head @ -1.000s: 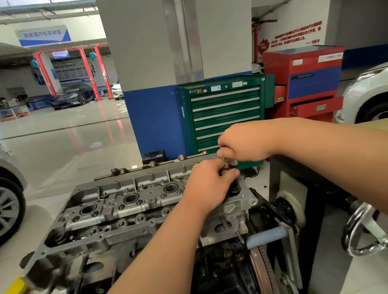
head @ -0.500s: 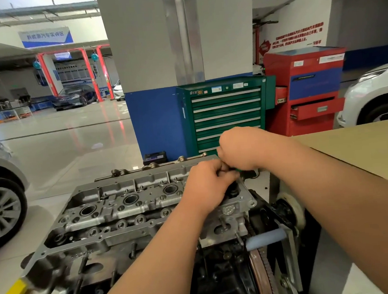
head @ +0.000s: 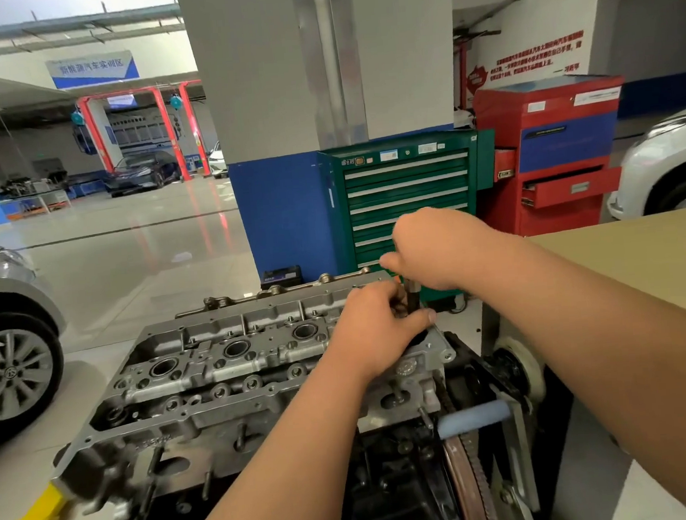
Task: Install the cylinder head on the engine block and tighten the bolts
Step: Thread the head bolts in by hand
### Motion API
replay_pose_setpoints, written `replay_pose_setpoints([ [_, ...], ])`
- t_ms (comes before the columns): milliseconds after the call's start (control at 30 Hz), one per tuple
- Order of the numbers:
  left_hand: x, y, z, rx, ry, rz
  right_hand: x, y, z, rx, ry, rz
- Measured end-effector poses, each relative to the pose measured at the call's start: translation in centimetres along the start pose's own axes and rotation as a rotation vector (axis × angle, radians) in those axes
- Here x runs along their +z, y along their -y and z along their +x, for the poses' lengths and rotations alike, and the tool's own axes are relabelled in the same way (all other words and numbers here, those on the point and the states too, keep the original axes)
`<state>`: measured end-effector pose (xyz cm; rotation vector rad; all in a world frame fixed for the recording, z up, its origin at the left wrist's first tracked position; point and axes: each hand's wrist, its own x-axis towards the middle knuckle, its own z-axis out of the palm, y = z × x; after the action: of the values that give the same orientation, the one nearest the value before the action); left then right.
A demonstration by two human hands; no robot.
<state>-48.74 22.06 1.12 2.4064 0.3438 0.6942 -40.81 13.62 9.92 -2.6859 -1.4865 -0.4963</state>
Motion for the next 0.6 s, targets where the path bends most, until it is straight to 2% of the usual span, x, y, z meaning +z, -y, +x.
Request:
replay_pose_setpoints([
  [67,0.0,0.4,0.0,-0.015,0.008,0.055,-0.7,-0.5,0.3,-0.153,0.106,-0.021],
  [167,0.1,0.6,0.0,-0.053,0.012,0.24,-1.6,-1.1,0.0,-0.289,0.231,0.174],
  [267,0.1,0.4,-0.1,-0.073,0.025,0.282,-0.9,-0.6,-0.2,-0.197,0.21,0.244],
  [367,0.1,0.1,-0.3,-0.07,0.009,0.294,-0.3,0.0,-0.1,0.004,0.066,-0.048],
  [433,0.2,0.1,-0.5,-0.087,-0.021,0.317,-0.1,0.1,0.0,-0.025,0.053,-0.107],
  [600,0.1,-0.1,-0.6,-0.129,-0.032,0.365,-1.1,-1.2,-0.5,-0.232,0.267,0.229],
])
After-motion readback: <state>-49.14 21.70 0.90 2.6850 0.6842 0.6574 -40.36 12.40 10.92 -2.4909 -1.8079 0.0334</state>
